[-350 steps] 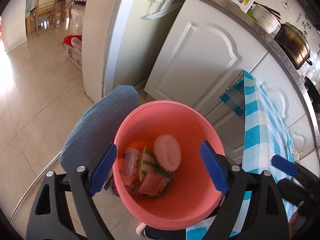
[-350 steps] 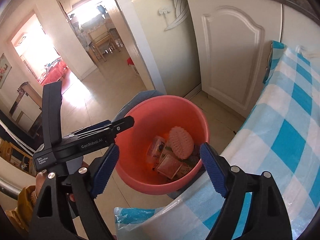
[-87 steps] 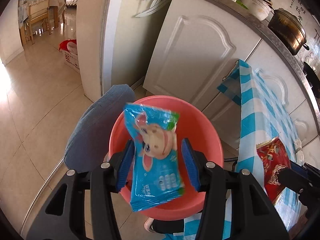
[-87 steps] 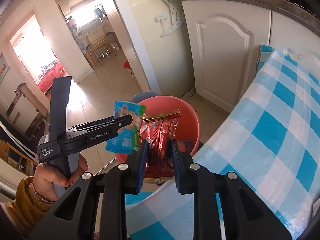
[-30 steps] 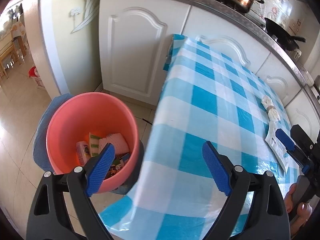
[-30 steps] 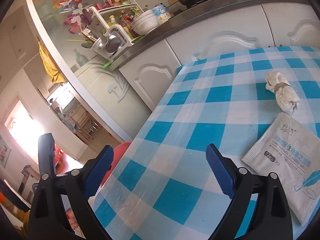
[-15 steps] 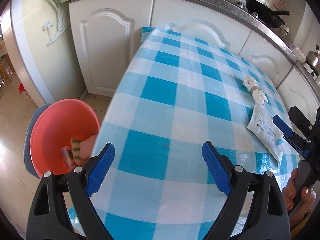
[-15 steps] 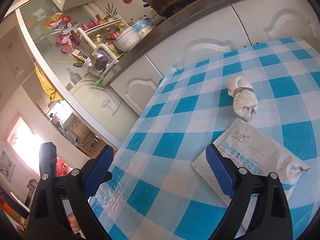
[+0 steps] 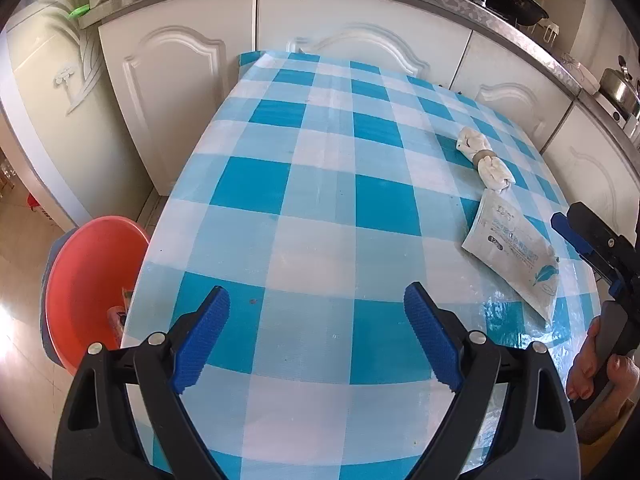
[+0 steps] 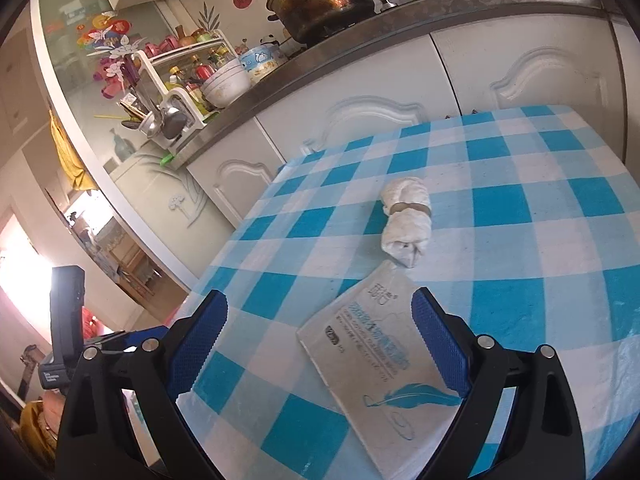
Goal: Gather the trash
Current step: 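Move both tools back over the table toward the cloth bundle and white bag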
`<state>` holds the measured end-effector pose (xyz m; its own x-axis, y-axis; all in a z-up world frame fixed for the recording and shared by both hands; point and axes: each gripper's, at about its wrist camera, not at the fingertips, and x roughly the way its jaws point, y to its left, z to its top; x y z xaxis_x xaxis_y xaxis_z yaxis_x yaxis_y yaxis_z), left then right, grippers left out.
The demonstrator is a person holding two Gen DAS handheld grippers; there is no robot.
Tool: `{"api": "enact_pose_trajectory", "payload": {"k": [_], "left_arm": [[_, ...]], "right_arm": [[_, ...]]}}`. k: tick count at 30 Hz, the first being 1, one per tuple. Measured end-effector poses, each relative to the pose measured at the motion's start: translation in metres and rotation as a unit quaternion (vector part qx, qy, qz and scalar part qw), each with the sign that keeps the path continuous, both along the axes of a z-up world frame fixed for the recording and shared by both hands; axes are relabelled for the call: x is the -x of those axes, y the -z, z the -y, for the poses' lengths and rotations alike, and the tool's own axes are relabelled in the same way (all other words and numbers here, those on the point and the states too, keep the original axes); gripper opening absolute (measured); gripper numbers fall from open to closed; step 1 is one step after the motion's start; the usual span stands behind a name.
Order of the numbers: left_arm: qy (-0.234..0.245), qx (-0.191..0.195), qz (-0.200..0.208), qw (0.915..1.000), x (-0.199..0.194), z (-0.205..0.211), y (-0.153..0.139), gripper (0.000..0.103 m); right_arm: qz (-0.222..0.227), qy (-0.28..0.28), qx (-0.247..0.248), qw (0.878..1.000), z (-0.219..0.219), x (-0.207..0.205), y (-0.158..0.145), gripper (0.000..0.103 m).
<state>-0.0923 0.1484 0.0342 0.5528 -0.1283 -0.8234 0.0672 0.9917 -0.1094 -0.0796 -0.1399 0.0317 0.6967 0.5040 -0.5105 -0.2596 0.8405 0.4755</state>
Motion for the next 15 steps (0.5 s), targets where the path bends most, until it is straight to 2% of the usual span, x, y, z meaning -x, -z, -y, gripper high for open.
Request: {"api": "enact_pose_trajectory", "payload": {"k": [4,10,15], "left_arm": [[0.004,-0.001,-0.001,1.0,-0.004,0.007,0.0,0.089],[0.011,-0.003,-0.004,0.9999,-0.008,0.016,0.002,0.089],[0.015,-0.004,-0.008,0.9998,-0.011,0.02,0.005,0.089]], "right_arm": [[-0.007,-0.001,0.048,0.999,0.005,-0.002,0.005,0.092],[-0.027,-0.017,0.135,0.99,-0.002,-0.007,0.02,0.092],[-0.045,-0.034,0.171,0.984,-0.01,-0.01,0.033,0.092]]}}
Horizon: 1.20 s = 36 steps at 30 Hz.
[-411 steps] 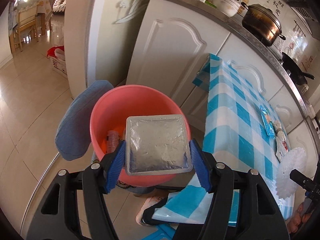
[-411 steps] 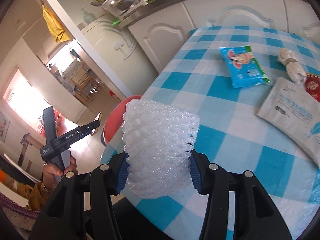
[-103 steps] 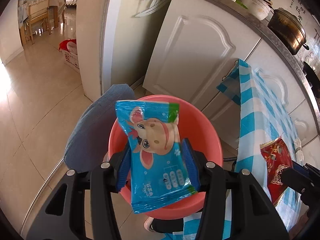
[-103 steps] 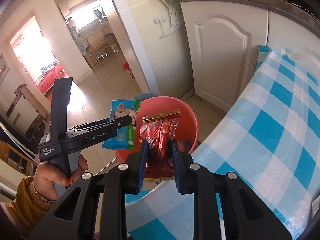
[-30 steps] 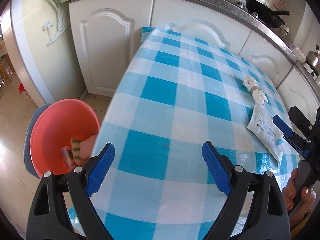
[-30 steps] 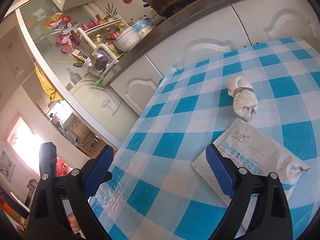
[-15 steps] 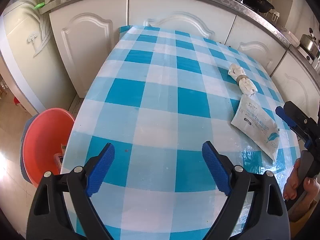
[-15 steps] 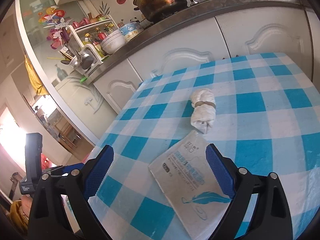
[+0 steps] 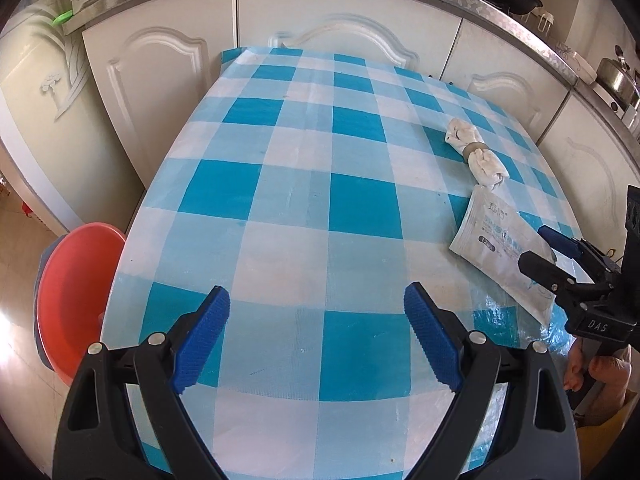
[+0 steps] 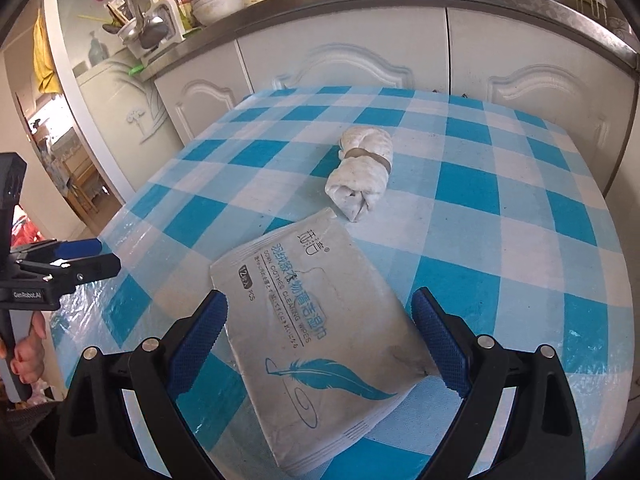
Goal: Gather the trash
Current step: 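Move both tools back over the table toward the cloth bundle and white bag, then grasp the white wipes bag with right tool while left tool grasps the tied cloth bundle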
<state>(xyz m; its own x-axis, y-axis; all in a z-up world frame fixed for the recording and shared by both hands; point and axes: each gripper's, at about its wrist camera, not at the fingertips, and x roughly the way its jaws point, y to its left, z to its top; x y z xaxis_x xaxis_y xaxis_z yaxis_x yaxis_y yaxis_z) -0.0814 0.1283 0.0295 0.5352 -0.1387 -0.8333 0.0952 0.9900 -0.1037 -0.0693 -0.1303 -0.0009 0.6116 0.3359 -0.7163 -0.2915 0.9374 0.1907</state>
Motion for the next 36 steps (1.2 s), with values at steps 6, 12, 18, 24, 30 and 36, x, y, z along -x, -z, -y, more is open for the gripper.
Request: {"api": "enact_pose_trajectory", "payload": {"k": [6,12,18,24,30,36], "left_arm": [[0.006,0.002,0.002,1.0,-0.005,0.005,0.0,0.089],[0.007,0.007,0.008,0.9999,-0.011,0.01,-0.004,0.089],[0.007,0.01,0.013,0.9998,-0.019,0.017,-0.007,0.089],[0.008,0.008,0.017,0.9998,-0.026,0.026,-0.007,0.089],[0.006,0.01,0.015,0.9998,-0.033,0.031,-0.006,0.089],[0.013,0.016,0.016,0.9997,-0.039,0.042,-0.008,0.089]], "right_arm": [[-0.009,-0.021,0.031,0.999,-0.01,0.001,0.004,0.092],[-0.015,-0.032,0.054,0.998,-0.018,0.003,0.007,0.095],[-0.021,-0.026,0.066,0.997,-0.019,0.002,0.01,0.097],[-0.023,-0.035,0.063,0.997,-0.018,0.003,0.01,0.097],[-0.024,-0.058,0.059,0.996,-0.019,0.009,0.01,0.098],[-0.021,-0.063,0.089,0.994,-0.027,0.011,0.012,0.098]]}}
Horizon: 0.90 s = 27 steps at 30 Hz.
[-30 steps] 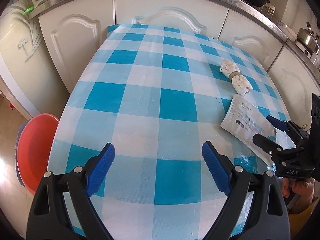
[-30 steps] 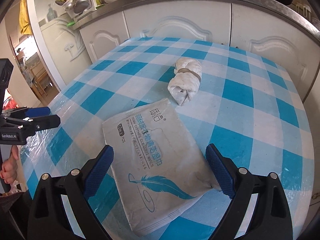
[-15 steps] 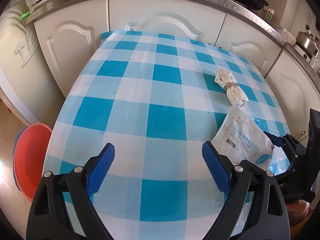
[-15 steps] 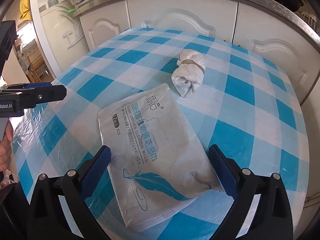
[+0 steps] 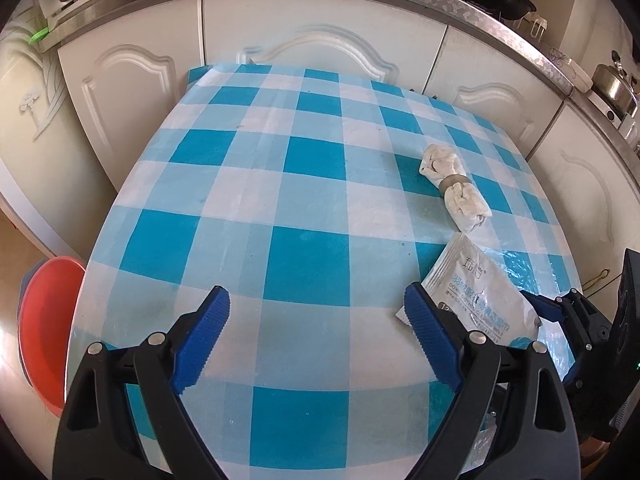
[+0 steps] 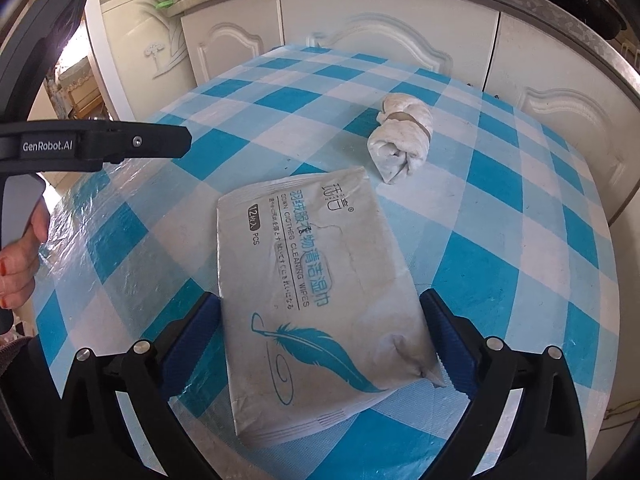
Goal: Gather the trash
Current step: 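Grasp the white wipes bag with right tool while left tool grasps the tied cloth bundle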
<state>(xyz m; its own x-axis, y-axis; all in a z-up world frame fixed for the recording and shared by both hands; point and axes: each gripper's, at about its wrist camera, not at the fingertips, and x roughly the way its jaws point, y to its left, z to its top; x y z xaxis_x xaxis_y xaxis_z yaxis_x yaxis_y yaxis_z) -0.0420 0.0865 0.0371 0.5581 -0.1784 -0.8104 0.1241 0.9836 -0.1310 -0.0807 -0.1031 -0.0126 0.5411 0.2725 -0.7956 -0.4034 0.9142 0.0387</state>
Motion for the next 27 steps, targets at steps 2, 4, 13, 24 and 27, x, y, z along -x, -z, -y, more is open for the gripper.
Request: {"api": "enact_pose_trajectory", "payload": {"k": [2,4,13,24,27], "left_arm": [[0.006,0.0,0.006,1.0,-0.003,0.006,-0.003,0.089],[0.01,0.002,0.011,0.9999,-0.007,0.013,-0.006,0.089],[0.03,0.036,0.021,0.9987,-0.039,0.047,-0.015,0.089],[0.066,0.049,-0.004,0.9966,-0.087,0.119,-0.006,0.089],[0.066,0.045,-0.02,0.9966,-0.102,0.134,0.006,0.089]], "right_arm": [[0.001,0.005,0.007,1.0,-0.001,-0.001,0.001,0.098],[0.001,0.018,0.008,1.0,0.002,-0.003,0.001,0.098],[-0.001,0.057,-0.026,0.998,0.023,-0.006,-0.001,0.096],[0.004,0.092,-0.064,0.994,0.047,-0.005,-0.005,0.085],[0.004,0.096,-0.074,0.993,0.051,-0.005,-0.005,0.084]]}}
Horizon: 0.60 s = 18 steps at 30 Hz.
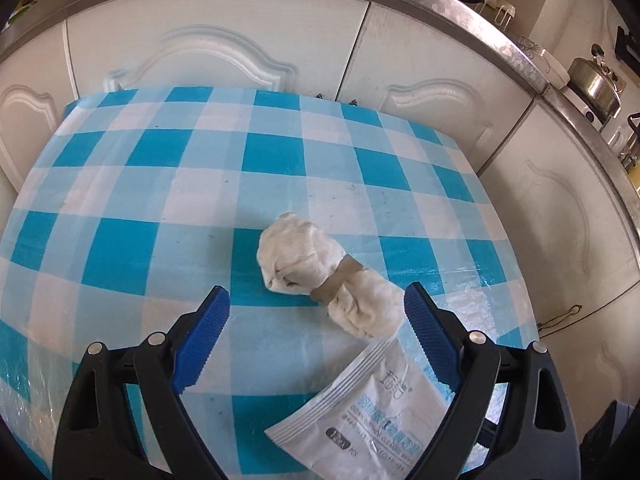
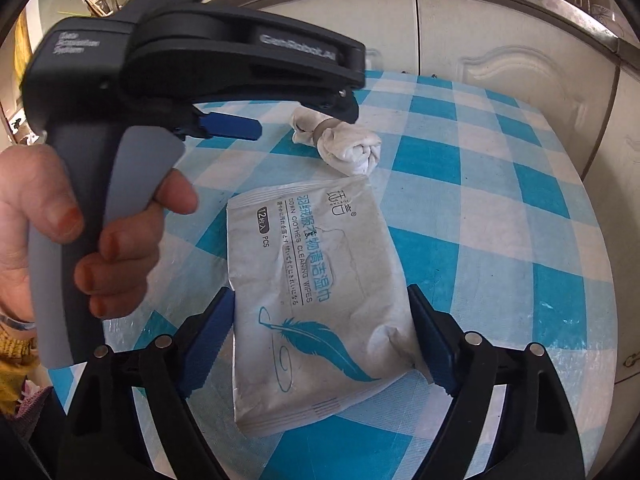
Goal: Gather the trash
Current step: 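Grasp the white wipes bag with right tool while left tool grasps the tied cloth bundle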
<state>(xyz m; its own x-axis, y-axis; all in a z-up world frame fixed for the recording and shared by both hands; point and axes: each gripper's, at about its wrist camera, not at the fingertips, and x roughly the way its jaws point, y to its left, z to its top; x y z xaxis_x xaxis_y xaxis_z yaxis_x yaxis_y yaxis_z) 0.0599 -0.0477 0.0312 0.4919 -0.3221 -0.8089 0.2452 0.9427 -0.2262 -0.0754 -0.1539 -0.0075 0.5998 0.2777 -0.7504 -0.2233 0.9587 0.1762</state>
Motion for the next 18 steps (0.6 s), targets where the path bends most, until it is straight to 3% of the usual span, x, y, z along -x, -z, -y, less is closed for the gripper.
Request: {"api": "enact_pose_trajectory", "payload": {"k": [5,11,13,15,18], "left_arm": [[0.001,0.001,-0.024,0.9997,-0.018,0.012,0.016,0.089],[0.004,-0.016,-0.004,0.9999,-0.022,0.022,0.018,0.089],[0.005,-0.03,0.005,0.9995,-0.022,0.026,0.019,0.085],[0.012,-0.035,0.011,0.9993,-0.02,0.029,0.017,0.074],[0.012,-0.042,0.017,0.9989,-0.02,0.031,0.016,0.068]], "right_arm": [[0.0,0.003,-0.028,1.0,0.009,0.001,0.0,0.084],[0.0,0.003,-0.039,0.999,0.012,0.002,-0.001,0.084],[0.0,0.004,-0.04,0.999,0.012,0.002,-0.001,0.084],[0.0,0.004,-0.044,0.999,0.013,0.002,-0.001,0.084],[0.0,0.004,-0.045,0.999,0.012,0.002,-0.001,0.085]]}}
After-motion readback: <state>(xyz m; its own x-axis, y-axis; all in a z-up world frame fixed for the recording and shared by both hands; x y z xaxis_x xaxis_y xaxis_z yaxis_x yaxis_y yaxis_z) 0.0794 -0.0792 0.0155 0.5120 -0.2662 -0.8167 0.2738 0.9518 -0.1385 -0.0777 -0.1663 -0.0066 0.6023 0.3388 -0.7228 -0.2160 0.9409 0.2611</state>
